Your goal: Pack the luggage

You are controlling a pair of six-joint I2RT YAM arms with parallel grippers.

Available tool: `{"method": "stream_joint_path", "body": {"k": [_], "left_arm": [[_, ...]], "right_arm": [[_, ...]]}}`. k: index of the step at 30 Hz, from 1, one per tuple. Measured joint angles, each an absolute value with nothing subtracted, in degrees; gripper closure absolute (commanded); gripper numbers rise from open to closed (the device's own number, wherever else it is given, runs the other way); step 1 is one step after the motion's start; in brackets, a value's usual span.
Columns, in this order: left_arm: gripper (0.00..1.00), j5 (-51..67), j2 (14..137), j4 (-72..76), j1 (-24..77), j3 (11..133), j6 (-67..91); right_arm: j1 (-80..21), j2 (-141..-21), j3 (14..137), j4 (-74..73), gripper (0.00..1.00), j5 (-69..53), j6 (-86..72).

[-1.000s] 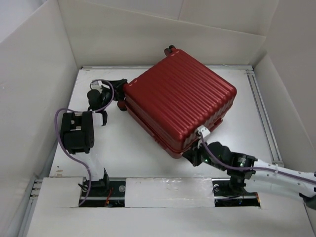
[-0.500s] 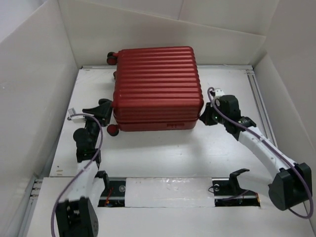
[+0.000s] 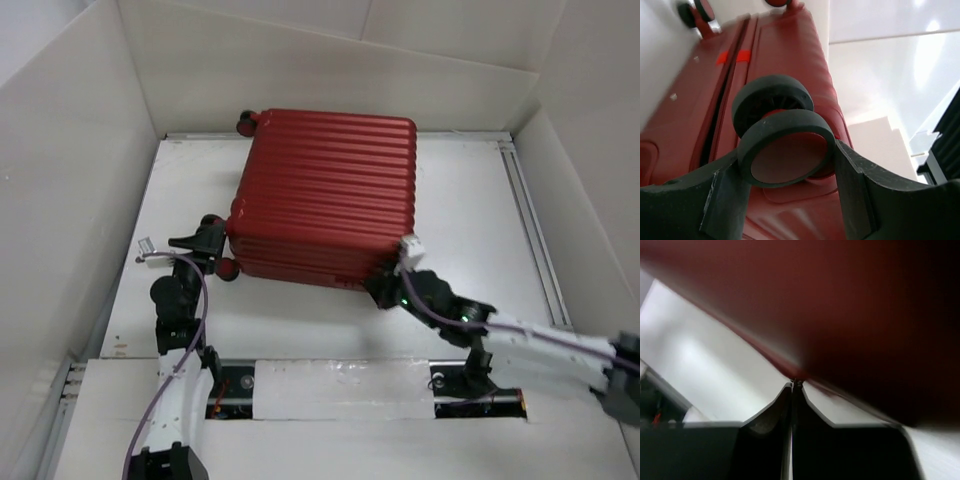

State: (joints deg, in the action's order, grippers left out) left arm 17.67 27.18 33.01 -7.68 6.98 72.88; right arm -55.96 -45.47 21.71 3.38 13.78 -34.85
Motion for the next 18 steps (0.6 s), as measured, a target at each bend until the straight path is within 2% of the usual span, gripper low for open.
{"method": "stream_joint_path", "body": {"k": [4,7,10,15,18], "left_arm": [[1.0,17.8,25.45,33.04,-7.95,6.24,73.06],[1.0,18.61,24.8,32.73,-7.97,5.78,72.95],[1.0,23.42,24.69,32.34,-7.95,5.28,69.32],[1.0,37.26,26.28,32.32,-5.45,5.45,63.02],[1.0,41.74,27.51,32.21,-5.45,6.17,60.6]], "right_arm": [[-63.66,-67.66,37.15,5.08,1.0,22.09,-34.02],[-63.66,-74.83,42.7,6.0,1.0,22.11,-33.19],[-57.82,-77.3,46.33,4.82,1.0,17.1,-31.83],[-41.85,-79.92,55.59,-0.73,1.0,5.87,-28.38],[-37.21,-79.57,55.37,-1.52,1.0,6.11,-27.18]]}}
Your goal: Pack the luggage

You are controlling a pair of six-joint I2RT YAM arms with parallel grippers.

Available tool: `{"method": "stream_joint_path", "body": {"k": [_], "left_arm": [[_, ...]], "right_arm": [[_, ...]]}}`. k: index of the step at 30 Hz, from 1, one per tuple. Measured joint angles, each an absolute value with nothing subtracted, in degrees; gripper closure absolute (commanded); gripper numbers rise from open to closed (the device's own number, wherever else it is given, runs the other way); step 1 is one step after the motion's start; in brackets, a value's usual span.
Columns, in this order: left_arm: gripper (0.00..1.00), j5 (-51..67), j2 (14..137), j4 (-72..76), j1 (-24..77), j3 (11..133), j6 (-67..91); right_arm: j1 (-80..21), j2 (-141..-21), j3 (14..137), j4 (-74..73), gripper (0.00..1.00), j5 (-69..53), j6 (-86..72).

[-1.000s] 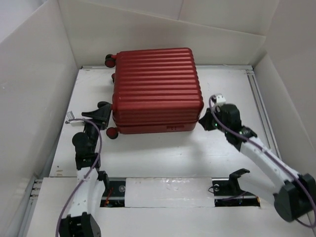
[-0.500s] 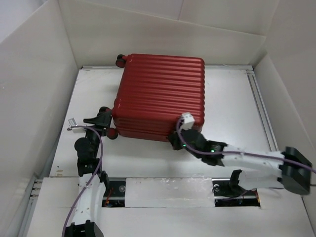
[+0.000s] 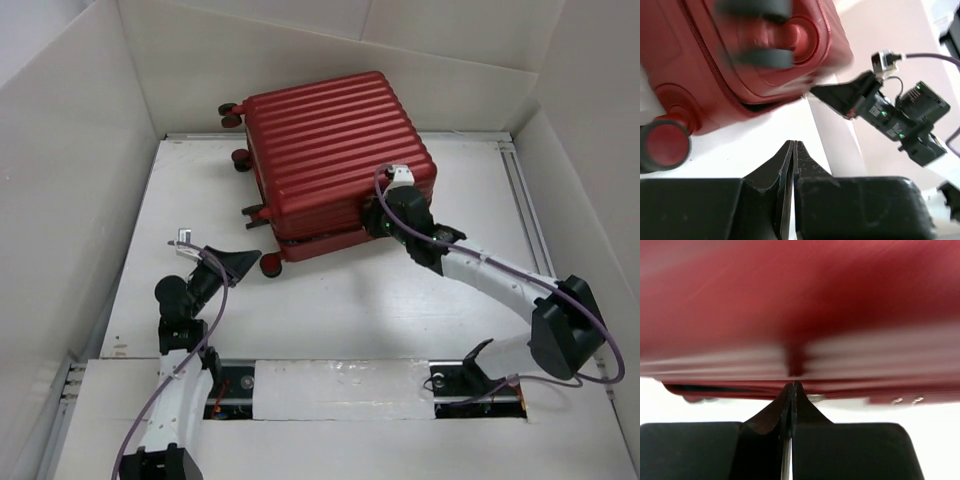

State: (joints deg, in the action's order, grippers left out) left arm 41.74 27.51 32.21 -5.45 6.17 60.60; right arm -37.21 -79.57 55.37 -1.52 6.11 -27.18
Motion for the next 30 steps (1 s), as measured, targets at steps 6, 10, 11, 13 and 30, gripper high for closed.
{"method": "stream_joint_path", "body": {"k": [6,10,11,13,30], "left_arm": [[1.0,47.0,29.65,32.38,-5.45,8.8,57.91],[1.0,48.99,29.43,31.83,-5.45,9.26,56.99],[0.92,49.04,29.39,30.85,-5.45,9.72,56.21],[0.64,47.48,29.3,24.32,-5.34,12.62,52.58],[0.01,42.96,41.71,22.63,-6.76,18.15,54.02]], "right_arm": [[-52.58,-81.6,50.83,11.49,1.0,9.65,-29.61],[-62.74,-83.13,45.65,16.71,1.0,11.75,-32.01],[-62.98,-81.58,43.35,16.32,1.0,12.27,-32.1],[-62.15,-76.34,39.22,13.56,1.0,15.03,-32.62],[-33.1,-67.59,43.27,-2.59,0.47,2.85,-11.33]]}}
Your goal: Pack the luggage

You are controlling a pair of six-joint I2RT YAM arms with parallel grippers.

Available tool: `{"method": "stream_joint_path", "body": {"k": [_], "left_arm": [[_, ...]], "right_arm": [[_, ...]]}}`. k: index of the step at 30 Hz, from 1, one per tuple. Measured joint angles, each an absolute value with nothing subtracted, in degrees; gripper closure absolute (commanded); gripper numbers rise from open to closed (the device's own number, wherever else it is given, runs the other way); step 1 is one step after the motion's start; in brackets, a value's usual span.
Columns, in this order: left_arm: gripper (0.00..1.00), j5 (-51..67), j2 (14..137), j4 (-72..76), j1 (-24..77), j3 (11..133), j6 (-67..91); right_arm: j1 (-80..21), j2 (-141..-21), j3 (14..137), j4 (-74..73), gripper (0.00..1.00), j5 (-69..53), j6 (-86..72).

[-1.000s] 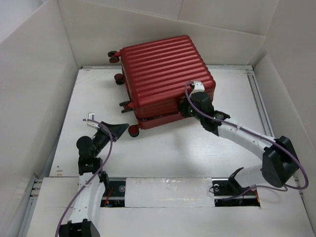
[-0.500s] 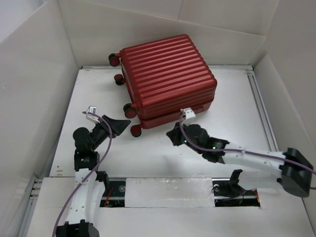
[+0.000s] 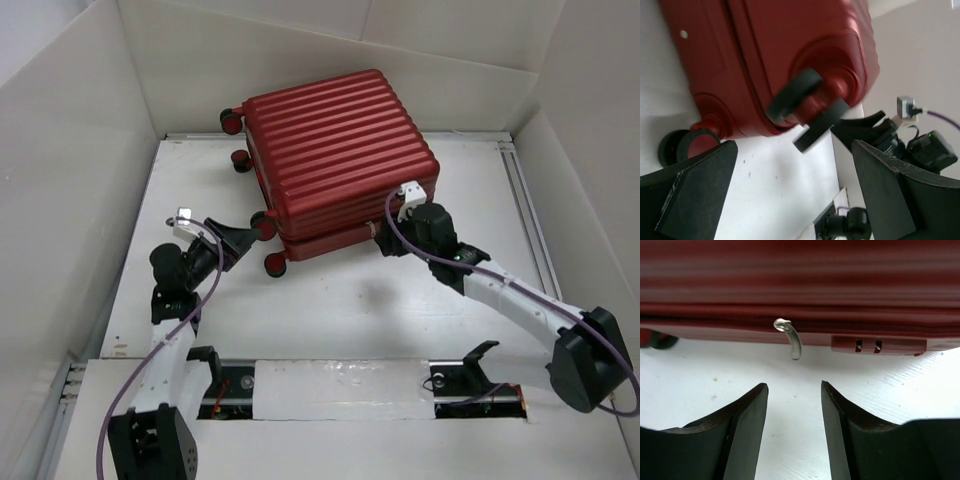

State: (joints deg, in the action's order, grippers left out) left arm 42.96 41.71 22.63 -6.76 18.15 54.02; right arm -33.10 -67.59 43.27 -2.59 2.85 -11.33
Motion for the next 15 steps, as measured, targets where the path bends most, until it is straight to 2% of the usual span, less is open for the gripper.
{"method": "stream_joint_path", "body": {"k": [8,15], "left_arm": [[0.01,45.5,56.25,30.74,-8.27,21.06,57.12],[0.01,45.74,56.05,33.39,-6.09,22.39,58.0]], "right_arm": [[-26.06,-74.02,44.16,0.08,0.44,-7.73,-6.52],[-24.27,-80.84,44.21,9.17,0.4,-17.91,-6.66]]}}
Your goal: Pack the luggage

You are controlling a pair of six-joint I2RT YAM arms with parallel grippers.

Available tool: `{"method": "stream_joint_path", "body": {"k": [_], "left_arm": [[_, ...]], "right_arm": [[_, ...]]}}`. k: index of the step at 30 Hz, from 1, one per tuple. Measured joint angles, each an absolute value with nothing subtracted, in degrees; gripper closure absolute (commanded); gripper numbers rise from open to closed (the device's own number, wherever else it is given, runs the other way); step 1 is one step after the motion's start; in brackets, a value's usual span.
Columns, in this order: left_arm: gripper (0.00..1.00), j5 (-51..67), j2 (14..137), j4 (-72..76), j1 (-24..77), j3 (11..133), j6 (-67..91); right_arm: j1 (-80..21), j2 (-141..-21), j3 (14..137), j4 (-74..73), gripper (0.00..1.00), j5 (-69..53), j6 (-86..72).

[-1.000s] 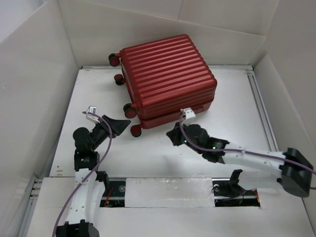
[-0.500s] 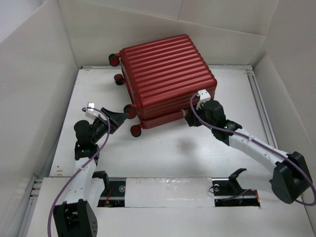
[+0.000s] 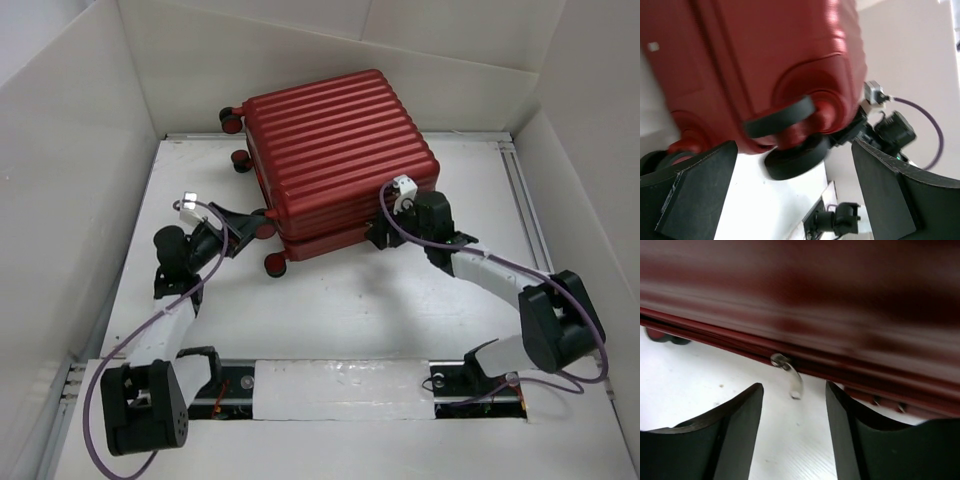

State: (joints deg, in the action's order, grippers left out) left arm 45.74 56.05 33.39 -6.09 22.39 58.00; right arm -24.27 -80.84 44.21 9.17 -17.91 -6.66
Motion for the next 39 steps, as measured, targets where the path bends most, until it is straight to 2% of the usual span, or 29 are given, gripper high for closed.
{"method": "stream_joint_path", "body": {"k": [5,7,8,10,11,14,15,16,18,19,24,29,34,39], "left_arm": [[0.01,46.06,57.58,34.76,-4.08,25.02,57.98],[0.05,45.76,58.63,35.03,-3.31,25.5,57.98],[0.07,45.32,59.27,35.0,-2.61,25.69,57.98],[0.1,44.38,60.6,35.03,-0.64,26.28,58.02],[0.17,43.66,61.34,34.98,0.6,26.68,58.0],[0.33,41.85,63.22,34.94,3.2,27.46,57.84],[0.6,41.69,63.79,35.11,3.57,27.46,58.13],[0.73,42.96,64.07,35.0,3.75,27.46,58.81],[0.94,41.76,64.14,35.57,3.64,27.09,58.57],[1.0,41.58,64.45,35.86,3.62,27.09,58.92],[1.0,39.94,64.45,36.97,6.59,26.7,59.59],[1.0,36.32,62.83,35.92,14.39,26.68,61.67],[1.0,32.82,57.71,32.84,14.98,24.51,65.36],[1.0,33.12,50.52,30.59,15.7,22.0,68.1]], "right_arm": [[-24.25,-83.31,43.48,15.62,0.39,-22.13,-8.36],[-24.01,-83.61,42.41,18.41,0.44,-23.2,-9.45],[-23.97,-83.88,41.98,19.9,0.61,-23.42,-9.93],[-24.1,-84.47,41.34,22.59,0.81,-23.35,-10.76],[-24.43,-84.75,41.17,24.32,0.97,-22.74,-11.44],[-25.74,-84.88,39.88,26.7,1.0,-19.75,-12.95],[-26.55,-84.73,39.24,27.66,1.0,-17.8,-13.43],[-27.27,-84.42,38.87,28.01,1.0,-16.27,-13.76],[-29.82,-83.81,38.46,28.51,1.0,-12.01,-14.15],[-31.83,-83.7,38.48,28.4,1.0,-9.1,-14.17],[-47.22,-86.08,42.33,24.84,1.0,7.62,-14.46],[-61.25,-97.54,53.41,24.62,1.0,19.94,-16.86],[-64.29,-106.74,55.13,39.35,1.0,27.66,-23.31],[-66.06,-107.09,51.94,46.57,1.0,30.24,-27.7]]}}
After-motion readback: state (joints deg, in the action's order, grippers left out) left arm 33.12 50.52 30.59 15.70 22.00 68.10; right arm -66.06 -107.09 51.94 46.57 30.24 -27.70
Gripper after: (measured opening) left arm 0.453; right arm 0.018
